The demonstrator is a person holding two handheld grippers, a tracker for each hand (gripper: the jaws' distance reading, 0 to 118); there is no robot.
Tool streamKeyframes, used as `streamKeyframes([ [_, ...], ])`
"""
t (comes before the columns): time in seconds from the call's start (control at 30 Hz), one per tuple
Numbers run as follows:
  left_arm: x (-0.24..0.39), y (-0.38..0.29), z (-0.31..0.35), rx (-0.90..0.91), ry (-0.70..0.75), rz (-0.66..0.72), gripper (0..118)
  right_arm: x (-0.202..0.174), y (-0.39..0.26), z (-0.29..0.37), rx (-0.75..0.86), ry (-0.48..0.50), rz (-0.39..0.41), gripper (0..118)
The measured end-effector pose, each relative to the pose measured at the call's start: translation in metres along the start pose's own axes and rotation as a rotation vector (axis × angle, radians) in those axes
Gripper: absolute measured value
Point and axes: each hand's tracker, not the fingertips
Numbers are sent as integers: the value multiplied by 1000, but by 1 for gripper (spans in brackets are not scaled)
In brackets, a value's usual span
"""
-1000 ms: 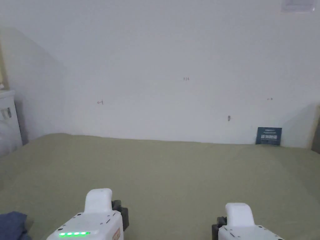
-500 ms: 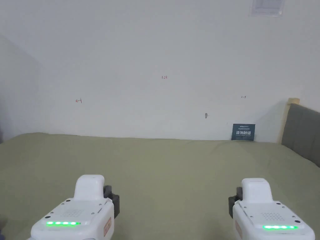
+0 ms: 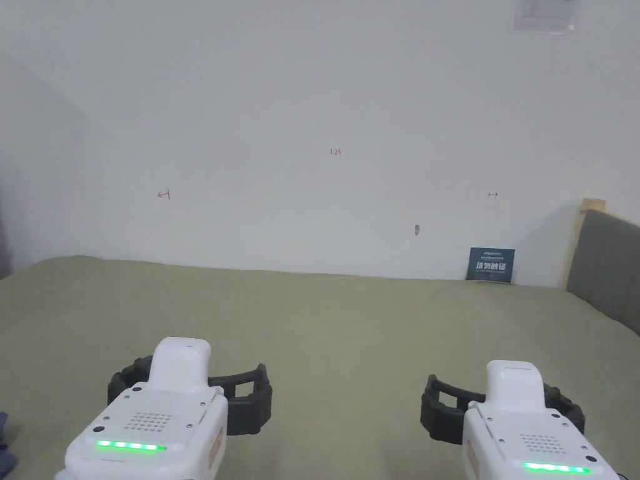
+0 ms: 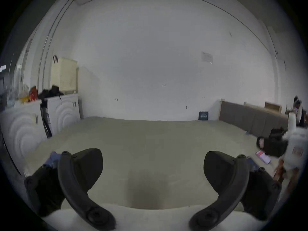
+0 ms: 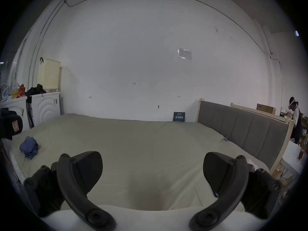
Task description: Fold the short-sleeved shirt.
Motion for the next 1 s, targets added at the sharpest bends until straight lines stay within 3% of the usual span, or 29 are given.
streamKeyframes([
  [0.4,-3,14,0,25,12,38,118,10,14,21,39,93,-26,118],
  [0.53,1,15,-1,24,-3,32,118,3,19,19,19,-15,32,118],
  [0.73,-5,22,4,28,-10,21,118,11,25,18,-1,63,6,118],
  [0.87,-10,26,2,45,-15,47,118,11,26,18,34,64,-15,118],
  [1.0,-7,24,1,49,1,45,118,11,27,10,-39,45,-27,118],
])
